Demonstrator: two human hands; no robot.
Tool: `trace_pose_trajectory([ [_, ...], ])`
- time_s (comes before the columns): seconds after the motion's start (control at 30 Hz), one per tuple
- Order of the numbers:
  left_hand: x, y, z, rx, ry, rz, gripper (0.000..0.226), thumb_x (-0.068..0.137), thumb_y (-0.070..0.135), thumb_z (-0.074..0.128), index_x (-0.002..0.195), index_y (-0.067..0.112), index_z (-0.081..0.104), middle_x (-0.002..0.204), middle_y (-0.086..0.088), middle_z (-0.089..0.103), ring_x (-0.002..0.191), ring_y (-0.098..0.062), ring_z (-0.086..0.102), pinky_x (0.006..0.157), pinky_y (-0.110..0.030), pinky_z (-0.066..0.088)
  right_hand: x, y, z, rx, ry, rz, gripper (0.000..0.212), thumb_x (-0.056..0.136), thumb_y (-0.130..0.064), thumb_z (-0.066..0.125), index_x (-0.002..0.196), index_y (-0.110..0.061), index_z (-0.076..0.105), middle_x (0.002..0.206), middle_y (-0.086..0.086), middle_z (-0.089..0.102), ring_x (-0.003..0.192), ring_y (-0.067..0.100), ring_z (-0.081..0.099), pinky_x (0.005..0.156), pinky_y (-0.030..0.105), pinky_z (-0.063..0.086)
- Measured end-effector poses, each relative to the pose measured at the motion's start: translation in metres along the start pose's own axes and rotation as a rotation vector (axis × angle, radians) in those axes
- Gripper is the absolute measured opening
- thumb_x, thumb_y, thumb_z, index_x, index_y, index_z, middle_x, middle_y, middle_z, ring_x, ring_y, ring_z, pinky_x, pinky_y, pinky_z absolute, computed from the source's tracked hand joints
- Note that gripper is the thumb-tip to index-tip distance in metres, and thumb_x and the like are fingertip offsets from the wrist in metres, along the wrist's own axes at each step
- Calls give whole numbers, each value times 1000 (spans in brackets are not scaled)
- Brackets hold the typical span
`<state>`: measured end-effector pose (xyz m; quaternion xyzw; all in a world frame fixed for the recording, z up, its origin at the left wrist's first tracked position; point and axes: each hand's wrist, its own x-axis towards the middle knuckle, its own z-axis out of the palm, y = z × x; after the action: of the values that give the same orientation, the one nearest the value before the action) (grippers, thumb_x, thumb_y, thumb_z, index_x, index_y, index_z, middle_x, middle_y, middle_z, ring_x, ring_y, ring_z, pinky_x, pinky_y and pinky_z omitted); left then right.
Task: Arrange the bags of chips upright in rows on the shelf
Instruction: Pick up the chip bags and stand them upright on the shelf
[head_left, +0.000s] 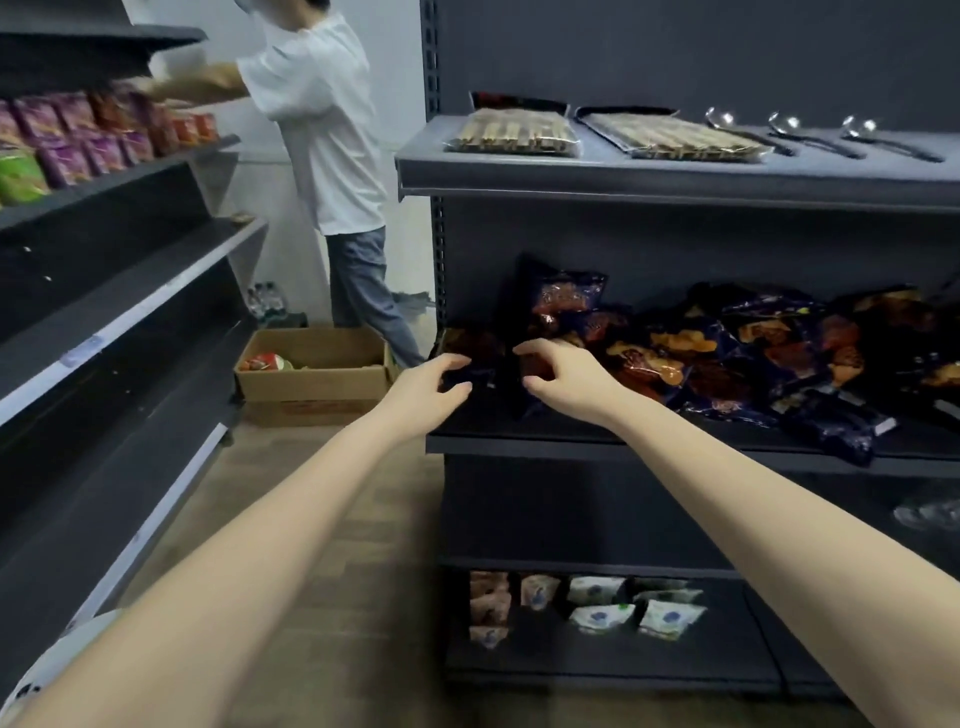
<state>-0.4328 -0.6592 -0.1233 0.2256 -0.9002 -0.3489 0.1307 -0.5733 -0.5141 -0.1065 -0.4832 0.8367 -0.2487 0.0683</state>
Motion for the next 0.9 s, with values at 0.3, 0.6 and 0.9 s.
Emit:
trace_pose_trajectory([
  [0.3,72,-21,9,26,7,7,44,89,18,58,132,18,48,132,-4,53,120,-20,49,93,-23,39,67,40,14,95,26,-20,41,90,-14,53,130,-24,50,138,4,48,126,19,46,102,25,40],
  [0.6,136,-31,12,24,122,-5,42,88,9,57,129,10,51,119,-2,56,102,-4,45,71,-1,26,134,71,20,100,-37,-94,44,90,-11,55,133,-13,49,137,9,50,126,20,47,100,17,35],
  [0.9,163,-84,20,66,-19,-261,59,87,30,63,136,8,38,138,-13,44,125,-28,42,83,-26,31,157,75,50,15,-139,-141,55,87,-18,63,138,-15,42,142,9,40,130,20,41,100,15,27],
])
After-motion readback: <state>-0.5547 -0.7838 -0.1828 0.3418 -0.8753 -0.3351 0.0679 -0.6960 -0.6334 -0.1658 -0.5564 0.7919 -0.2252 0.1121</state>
